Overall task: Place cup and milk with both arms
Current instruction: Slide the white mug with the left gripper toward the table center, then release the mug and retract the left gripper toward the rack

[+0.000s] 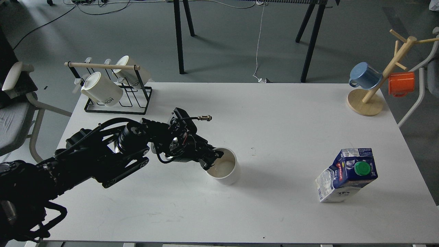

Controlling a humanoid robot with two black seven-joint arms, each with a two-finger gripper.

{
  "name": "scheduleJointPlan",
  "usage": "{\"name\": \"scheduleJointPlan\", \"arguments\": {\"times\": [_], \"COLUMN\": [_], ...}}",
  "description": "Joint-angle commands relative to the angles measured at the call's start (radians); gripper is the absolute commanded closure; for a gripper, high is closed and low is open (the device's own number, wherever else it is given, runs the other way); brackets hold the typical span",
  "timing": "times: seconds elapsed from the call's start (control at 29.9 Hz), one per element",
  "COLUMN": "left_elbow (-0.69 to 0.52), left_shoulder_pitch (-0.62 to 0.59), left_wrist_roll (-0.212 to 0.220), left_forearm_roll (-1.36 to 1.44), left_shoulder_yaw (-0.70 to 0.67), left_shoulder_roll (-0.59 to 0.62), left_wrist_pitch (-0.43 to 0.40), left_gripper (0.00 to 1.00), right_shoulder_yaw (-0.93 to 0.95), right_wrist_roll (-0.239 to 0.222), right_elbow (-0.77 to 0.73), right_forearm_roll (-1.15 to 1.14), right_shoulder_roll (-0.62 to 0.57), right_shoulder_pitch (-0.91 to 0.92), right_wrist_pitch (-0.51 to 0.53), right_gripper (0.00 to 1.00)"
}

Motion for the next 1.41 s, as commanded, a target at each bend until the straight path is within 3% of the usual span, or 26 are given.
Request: {"name": "scheduleJointPlan", "arguments": {"times": [0.0, 0.23, 0.37, 0.5, 0.57, 0.8, 1.07, 1.37], "left_elbow": [0.0, 0.0, 0.0, 0.008, 0.012, 0.048, 0.12, 0.187], "left_shoulder_pitch": [0.001, -0.001, -0.009, -0.035, -0.054, -0.099, -0.058, 0.019], "left_wrist_roll": [0.0, 0.0, 0.0, 0.0, 0.0, 0.0, 0.0, 0.0], "left_forearm_roll": [0.0, 0.0, -0.113, -0.469, -0.622, -1.123, -1.618, -1.916], "left_shoulder_yaw": [0.0, -0.006, -0.015, -0.021, -0.024, -0.043, -0.156, -0.161], "left_shoulder_roll": [0.001, 0.011, 0.021, 0.067, 0.096, 0.251, 0.42, 0.457], "left_wrist_pitch": [-0.002, -0.011, -0.023, -0.148, -0.216, -0.216, -0.216, -0.216], "left_gripper": [0.73, 0.55, 0.3, 0.16, 0.14, 0.11, 0.08, 0.07], "right_shoulder_yaw": [-0.002, -0.003, 0.005, 0.009, 0.011, 0.006, 0.009, 0.009], "right_wrist_roll": [0.0, -0.014, -0.015, -0.02, -0.028, -0.046, -0.051, -0.063], "right_elbow": [-0.006, 0.005, 0.011, 0.011, 0.017, 0.195, 0.431, 0.456], "right_forearm_roll": [0.001, 0.001, 0.005, 0.011, 0.016, 0.164, 0.634, 0.867], "right_shoulder_roll": [0.0, 0.0, -0.008, -0.02, -0.037, -0.169, -0.241, -0.244], "right_shoulder_pitch": [-0.001, -0.002, -0.002, -0.001, -0.002, -0.057, -0.303, -0.596], "right_wrist_pitch": [0.0, 0.0, 0.0, 0.0, 0.0, 0.0, 0.0, 0.0], "right_gripper": [0.01, 0.01, 0.01, 0.01, 0.01, 0.0, 0.0, 0.0]}}
